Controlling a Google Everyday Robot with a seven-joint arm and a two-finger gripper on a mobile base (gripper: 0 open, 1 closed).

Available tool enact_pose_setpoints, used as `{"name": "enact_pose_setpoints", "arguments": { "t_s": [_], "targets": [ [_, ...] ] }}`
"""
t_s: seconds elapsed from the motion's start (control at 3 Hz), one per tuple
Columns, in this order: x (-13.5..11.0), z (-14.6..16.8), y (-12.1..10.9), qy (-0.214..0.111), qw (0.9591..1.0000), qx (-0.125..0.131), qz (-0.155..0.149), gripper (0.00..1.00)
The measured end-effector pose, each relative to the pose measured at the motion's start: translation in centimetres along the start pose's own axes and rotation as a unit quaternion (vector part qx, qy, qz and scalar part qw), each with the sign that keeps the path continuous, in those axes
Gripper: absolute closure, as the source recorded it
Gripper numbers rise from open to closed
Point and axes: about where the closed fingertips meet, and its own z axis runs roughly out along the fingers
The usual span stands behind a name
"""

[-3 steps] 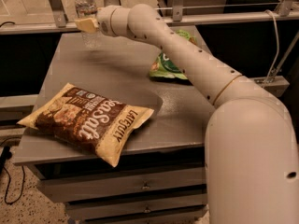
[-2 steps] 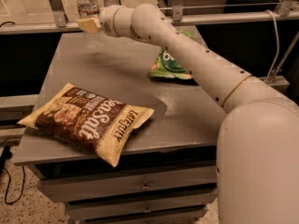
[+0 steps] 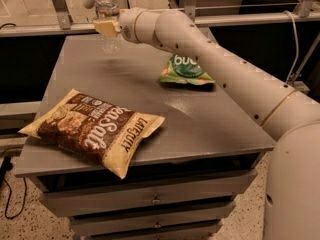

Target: Move water bottle near green rice chip bag

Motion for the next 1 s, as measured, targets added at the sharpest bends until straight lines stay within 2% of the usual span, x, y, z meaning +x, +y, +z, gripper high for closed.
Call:
{"name": "enact_pose_setpoints", "arguments": {
  "t_s": [0.33,0.67,1.0],
  "targets": [
    [-0.4,-4.8,-3.2,0.013,0.9991,0.032,-0.025,1.00],
    [-0.7,-7.7,-5.7,0.027,0.9973,0.053,-0.042,1.00],
    [0.8,-10.7,-7.4,0.031,0.9961,0.076,-0.031,1.00]
  ]
}}
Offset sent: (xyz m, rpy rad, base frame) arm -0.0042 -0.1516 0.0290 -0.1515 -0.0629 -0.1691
